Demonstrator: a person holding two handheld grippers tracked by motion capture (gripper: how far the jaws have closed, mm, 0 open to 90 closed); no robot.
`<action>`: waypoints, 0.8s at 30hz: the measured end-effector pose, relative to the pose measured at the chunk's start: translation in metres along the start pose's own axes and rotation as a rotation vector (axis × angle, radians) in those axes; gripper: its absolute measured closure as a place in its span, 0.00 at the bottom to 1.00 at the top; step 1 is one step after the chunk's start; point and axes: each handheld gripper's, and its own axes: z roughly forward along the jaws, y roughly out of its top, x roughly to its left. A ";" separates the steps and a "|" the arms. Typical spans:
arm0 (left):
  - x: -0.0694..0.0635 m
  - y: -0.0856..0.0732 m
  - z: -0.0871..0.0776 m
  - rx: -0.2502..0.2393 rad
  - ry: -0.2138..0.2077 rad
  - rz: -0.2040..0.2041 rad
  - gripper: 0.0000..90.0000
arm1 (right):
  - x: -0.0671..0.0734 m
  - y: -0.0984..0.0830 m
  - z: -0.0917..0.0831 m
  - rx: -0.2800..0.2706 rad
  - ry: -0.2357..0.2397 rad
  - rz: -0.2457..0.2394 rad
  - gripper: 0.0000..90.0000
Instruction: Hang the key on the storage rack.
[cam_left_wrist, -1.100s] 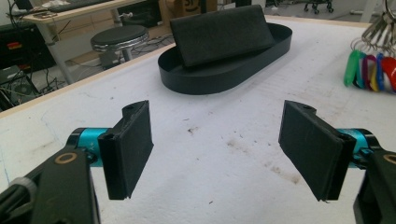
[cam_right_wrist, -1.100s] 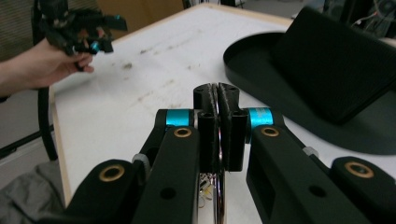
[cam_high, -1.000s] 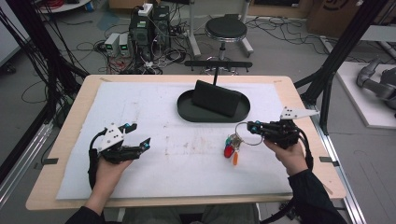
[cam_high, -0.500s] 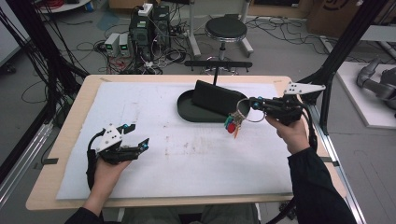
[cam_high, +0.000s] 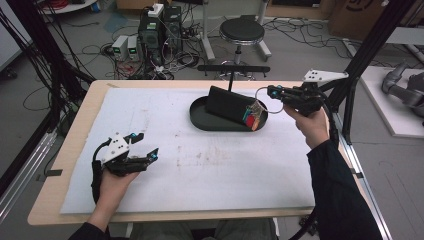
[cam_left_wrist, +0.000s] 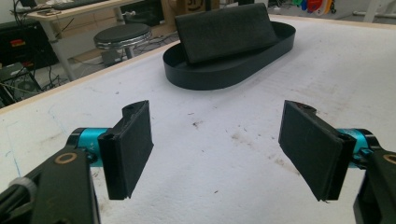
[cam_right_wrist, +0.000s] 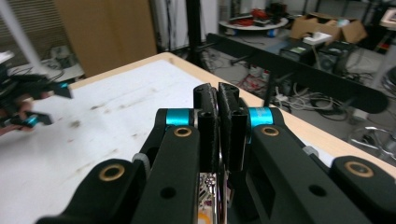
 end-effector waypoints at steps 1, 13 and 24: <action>0.000 0.000 0.000 -0.001 0.001 -0.002 0.29 | -0.003 0.000 0.001 -0.001 -0.008 0.009 0.97; 0.003 -0.001 0.000 0.000 0.002 -0.003 0.29 | -0.030 -0.004 0.025 0.021 -0.063 0.048 0.97; 0.006 -0.002 -0.004 -0.003 0.009 -0.007 0.29 | -0.049 0.000 0.045 0.039 -0.113 0.050 0.97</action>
